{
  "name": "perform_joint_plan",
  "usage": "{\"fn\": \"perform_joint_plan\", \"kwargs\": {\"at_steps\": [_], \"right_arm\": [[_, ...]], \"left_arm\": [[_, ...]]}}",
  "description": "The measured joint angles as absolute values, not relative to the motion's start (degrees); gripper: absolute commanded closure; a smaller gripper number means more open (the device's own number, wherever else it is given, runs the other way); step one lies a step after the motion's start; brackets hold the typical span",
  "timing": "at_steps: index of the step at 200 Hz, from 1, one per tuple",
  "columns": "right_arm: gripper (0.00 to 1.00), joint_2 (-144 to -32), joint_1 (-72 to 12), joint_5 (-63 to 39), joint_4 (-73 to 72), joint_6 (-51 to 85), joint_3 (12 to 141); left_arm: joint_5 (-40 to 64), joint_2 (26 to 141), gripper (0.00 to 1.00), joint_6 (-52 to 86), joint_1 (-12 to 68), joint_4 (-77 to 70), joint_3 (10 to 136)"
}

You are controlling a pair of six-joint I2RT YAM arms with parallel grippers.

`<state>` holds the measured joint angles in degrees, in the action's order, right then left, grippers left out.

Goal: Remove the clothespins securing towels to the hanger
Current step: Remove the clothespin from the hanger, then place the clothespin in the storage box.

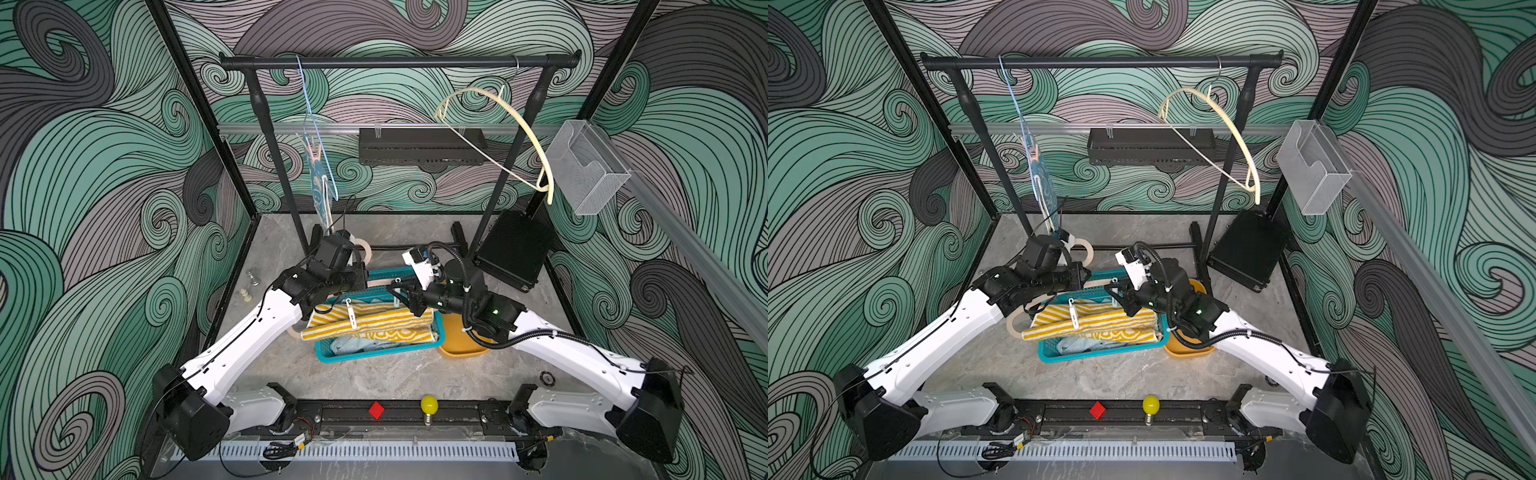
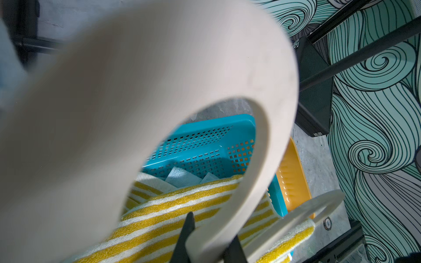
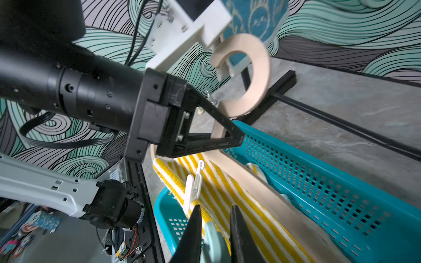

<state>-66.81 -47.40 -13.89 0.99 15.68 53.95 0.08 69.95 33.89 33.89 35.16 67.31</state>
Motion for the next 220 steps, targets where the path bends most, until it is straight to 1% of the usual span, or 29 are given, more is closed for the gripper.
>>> {"fn": "perform_joint_plan", "kwargs": {"at_steps": [25, 55, 84, 123, 191, 210, 220], "right_arm": [[1.0, -61.1, -44.8, -10.3, 5.6, 15.8, 53.8], [1.0, -54.1, -39.7, -5.8, 10.7, 16.7, 52.2], [1.0, -51.0, -34.0, -2.4, 15.2, 18.1, 49.6], [1.0, -51.3, -28.4, 1.1, 18.5, 21.0, 43.6], [1.0, -57.5, -24.7, 4.5, 17.7, 25.3, 36.7], [0.92, -60.1, -24.1, 4.6, 16.6, 26.3, 35.7], [0.92, -61.2, -23.8, 4.6, 16.1, 26.7, 35.5]], "left_arm": [[-1.6, 68.6, 1.0, 33.9, 33.9, 35.1, 67.3], [-3.6, 67.0, 1.0, 33.8, 33.9, 35.1, 67.3], [-4.9, 66.2, 1.0, 33.5, 33.9, 35.2, 67.3], [-5.9, 66.1, 1.0, 32.9, 33.9, 35.8, 67.3], [-7.4, 64.0, 1.0, 31.7, 33.9, 36.5, 67.3], [-7.7, 63.8, 1.0, 31.4, 33.9, 36.5, 67.3], [-7.8, 63.8, 1.0, 31.4, 33.9, 36.5, 67.3]]}}
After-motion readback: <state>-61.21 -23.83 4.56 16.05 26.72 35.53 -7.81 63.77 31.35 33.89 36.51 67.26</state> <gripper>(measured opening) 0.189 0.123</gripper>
